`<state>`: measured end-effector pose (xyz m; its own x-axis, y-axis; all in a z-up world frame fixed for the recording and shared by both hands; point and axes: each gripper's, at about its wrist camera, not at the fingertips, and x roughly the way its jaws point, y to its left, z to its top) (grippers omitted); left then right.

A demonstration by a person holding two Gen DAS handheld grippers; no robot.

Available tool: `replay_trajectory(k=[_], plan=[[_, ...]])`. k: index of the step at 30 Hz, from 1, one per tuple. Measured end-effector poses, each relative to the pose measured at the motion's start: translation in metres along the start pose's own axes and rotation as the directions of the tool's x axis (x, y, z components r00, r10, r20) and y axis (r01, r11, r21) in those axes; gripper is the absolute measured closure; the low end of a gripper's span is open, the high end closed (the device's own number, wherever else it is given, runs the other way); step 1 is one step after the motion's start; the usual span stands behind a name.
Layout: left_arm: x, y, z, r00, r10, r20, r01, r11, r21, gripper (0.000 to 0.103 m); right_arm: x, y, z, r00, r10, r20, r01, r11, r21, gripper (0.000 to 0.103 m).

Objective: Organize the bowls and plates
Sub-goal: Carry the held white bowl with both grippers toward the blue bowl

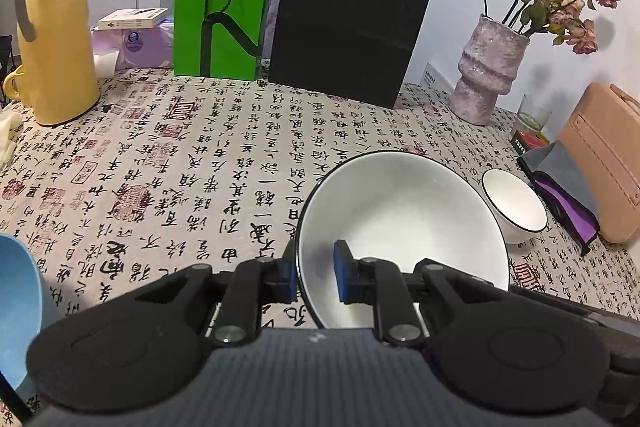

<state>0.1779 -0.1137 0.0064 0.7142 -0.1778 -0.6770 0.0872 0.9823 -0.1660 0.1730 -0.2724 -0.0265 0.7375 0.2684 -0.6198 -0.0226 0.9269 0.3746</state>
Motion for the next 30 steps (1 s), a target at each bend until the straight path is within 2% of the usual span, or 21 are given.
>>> replay_trajectory(k=[30], plan=[[-0.04,0.038,-0.015,0.998,0.039,0.052,-0.036,0.997,-0.065,0.085,-0.016,0.042,-0.016,0.998,0.057,0.008,-0.056,0.997,-0.049,0.086]])
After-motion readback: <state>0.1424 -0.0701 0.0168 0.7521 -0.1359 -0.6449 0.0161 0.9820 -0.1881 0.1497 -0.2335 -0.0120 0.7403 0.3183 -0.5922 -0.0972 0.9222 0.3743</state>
